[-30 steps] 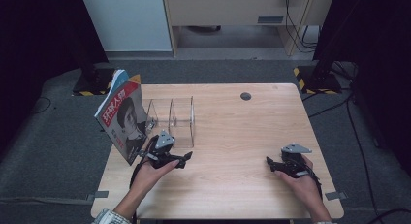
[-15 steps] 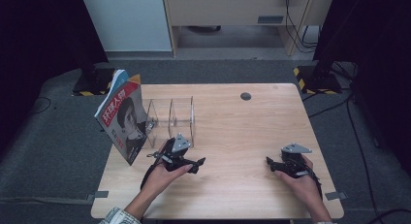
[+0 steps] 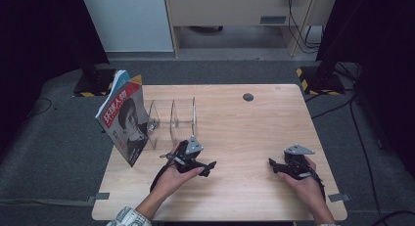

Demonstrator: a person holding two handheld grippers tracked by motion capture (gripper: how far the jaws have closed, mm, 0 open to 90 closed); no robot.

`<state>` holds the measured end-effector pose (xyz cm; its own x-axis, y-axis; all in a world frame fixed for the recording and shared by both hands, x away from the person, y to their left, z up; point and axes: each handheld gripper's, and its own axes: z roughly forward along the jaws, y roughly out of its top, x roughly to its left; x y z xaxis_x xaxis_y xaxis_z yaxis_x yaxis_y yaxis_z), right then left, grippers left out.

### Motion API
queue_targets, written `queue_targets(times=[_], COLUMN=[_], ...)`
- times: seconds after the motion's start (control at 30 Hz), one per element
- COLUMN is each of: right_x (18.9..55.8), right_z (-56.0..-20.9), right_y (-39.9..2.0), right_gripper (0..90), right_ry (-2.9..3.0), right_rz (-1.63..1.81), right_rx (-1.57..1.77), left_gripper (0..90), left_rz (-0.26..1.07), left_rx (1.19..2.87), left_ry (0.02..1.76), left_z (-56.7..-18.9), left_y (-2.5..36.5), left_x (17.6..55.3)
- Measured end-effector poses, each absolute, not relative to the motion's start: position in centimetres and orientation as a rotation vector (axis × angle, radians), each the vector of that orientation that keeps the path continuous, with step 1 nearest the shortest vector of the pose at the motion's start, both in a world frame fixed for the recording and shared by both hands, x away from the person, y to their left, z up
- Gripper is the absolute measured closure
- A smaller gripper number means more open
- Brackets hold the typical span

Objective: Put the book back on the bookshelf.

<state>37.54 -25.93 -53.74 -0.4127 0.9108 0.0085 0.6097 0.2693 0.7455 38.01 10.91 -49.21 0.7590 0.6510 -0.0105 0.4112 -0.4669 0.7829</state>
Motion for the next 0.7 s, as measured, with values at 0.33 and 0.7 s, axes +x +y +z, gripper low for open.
queue_targets(times=[0.33, 0.7], right_x=[37.5, 37.5], right_z=[-53.7, -53.7], right_y=[-25.9, -25.9], right_gripper=[27.6, 27.2], right_ry=[2.120, 2.125], right_rz=[0.955, 0.955], right_rx=[1.374, 1.371], left_gripper=[5.2, 5.3], left_rz=[0.348, 0.350], left_rx=[2.158, 2.179], left_ry=[0.794, 0.814], left_z=[-50.4, -51.7], left_y=[8.5, 6.8], left_x=[38.7, 39.7])
